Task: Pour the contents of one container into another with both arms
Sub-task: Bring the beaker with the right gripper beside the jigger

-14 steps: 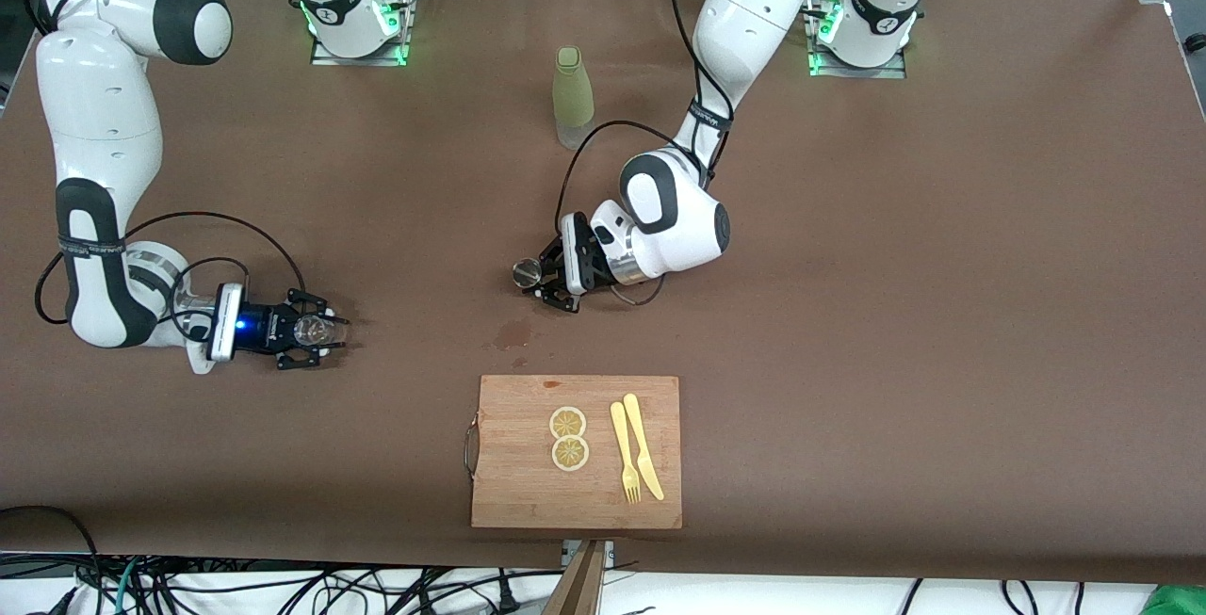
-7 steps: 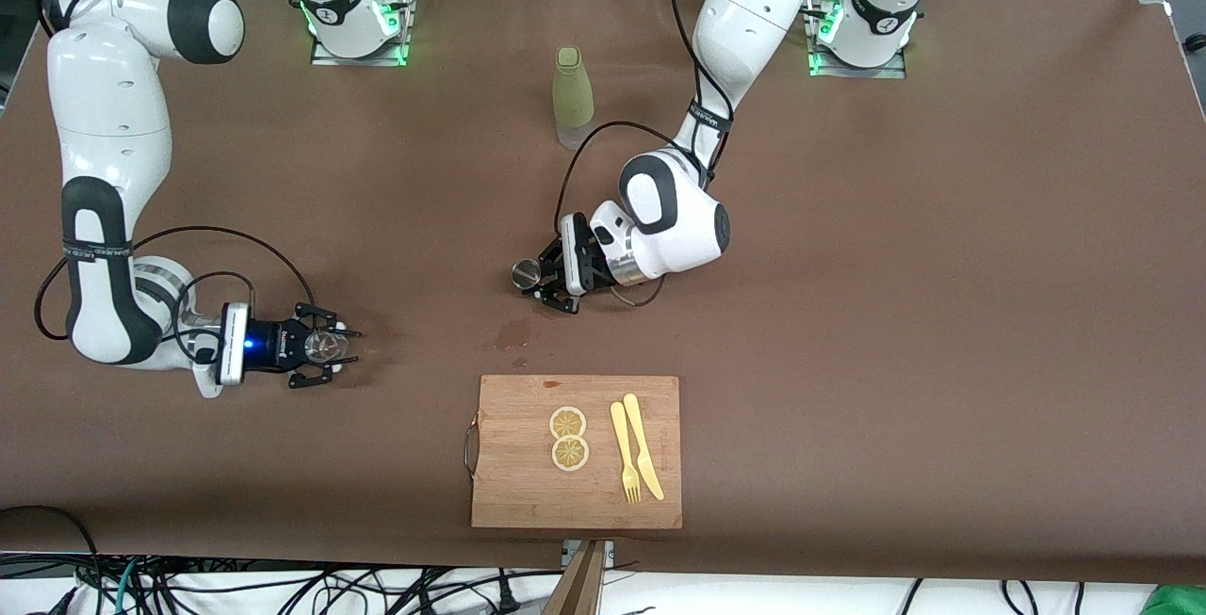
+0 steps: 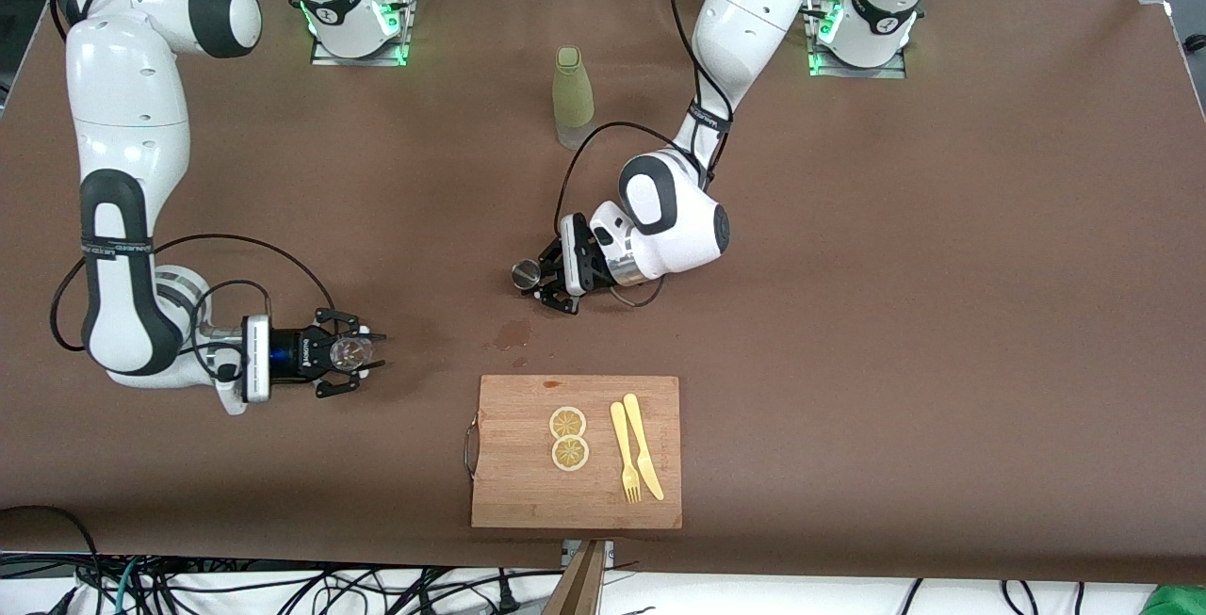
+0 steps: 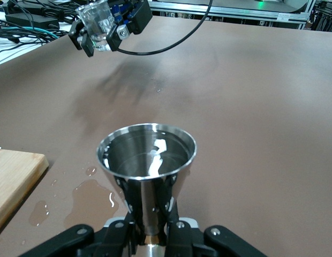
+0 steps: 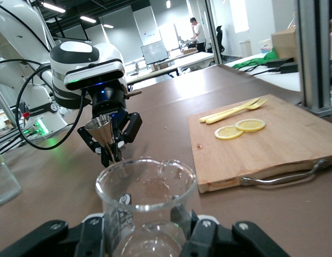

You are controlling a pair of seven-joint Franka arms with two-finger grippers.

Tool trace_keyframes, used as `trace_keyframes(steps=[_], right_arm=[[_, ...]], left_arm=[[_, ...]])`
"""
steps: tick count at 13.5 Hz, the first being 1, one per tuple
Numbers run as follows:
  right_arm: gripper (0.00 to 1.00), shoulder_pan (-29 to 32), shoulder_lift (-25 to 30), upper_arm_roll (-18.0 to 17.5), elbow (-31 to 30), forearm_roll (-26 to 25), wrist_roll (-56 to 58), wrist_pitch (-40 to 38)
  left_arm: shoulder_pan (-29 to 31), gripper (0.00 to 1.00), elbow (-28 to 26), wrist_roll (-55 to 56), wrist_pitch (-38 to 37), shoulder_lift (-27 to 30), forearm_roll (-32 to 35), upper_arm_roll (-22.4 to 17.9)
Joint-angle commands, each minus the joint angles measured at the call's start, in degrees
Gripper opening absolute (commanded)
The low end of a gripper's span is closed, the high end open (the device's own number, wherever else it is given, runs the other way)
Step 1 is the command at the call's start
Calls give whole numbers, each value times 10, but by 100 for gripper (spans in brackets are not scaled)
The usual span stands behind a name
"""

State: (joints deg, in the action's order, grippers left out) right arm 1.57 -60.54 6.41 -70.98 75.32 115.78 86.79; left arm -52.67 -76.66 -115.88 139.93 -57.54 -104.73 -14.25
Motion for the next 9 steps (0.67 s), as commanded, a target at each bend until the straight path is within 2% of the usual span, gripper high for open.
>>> trace_keyframes(steps=[1, 3, 9], right_arm=[[43, -22, 3, -1, 2, -31, -27, 12], [43, -39, 2, -12, 8, -32, -34, 39], [42, -78, 3, -11, 44, -64, -82, 59]], left_arm=[[-8, 0, 20, 2, 6, -13, -25, -10], [-8, 0, 20, 1, 6, -14, -27, -13], [-8, 0, 21, 1, 4, -14, -28, -17]])
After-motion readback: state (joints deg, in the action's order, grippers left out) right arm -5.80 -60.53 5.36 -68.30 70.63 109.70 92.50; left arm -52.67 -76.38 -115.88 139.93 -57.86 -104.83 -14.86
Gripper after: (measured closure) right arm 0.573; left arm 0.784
